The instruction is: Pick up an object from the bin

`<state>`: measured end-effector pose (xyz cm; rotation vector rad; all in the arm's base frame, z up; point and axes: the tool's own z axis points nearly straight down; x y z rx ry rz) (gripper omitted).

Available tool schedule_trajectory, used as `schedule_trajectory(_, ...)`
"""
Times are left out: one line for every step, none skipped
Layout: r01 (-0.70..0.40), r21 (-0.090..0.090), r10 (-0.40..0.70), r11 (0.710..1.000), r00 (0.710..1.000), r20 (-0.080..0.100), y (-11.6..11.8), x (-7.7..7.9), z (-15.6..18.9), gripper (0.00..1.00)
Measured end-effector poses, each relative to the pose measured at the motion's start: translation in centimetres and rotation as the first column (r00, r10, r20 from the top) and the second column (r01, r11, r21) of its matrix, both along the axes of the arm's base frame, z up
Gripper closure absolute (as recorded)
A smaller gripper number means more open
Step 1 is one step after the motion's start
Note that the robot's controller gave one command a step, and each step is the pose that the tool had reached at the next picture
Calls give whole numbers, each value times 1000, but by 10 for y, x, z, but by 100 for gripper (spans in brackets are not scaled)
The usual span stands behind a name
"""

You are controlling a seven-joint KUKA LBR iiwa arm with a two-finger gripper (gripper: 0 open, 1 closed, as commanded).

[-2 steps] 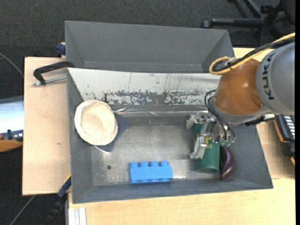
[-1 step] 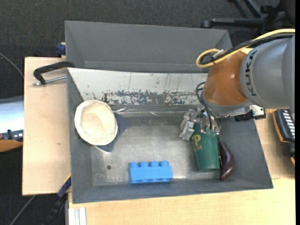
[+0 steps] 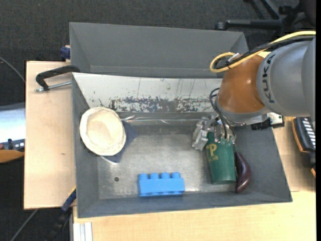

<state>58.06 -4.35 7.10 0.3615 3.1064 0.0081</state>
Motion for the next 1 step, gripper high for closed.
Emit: schedule_trajectory(37,3,-37,999,999,2,-43,-21,0,100)
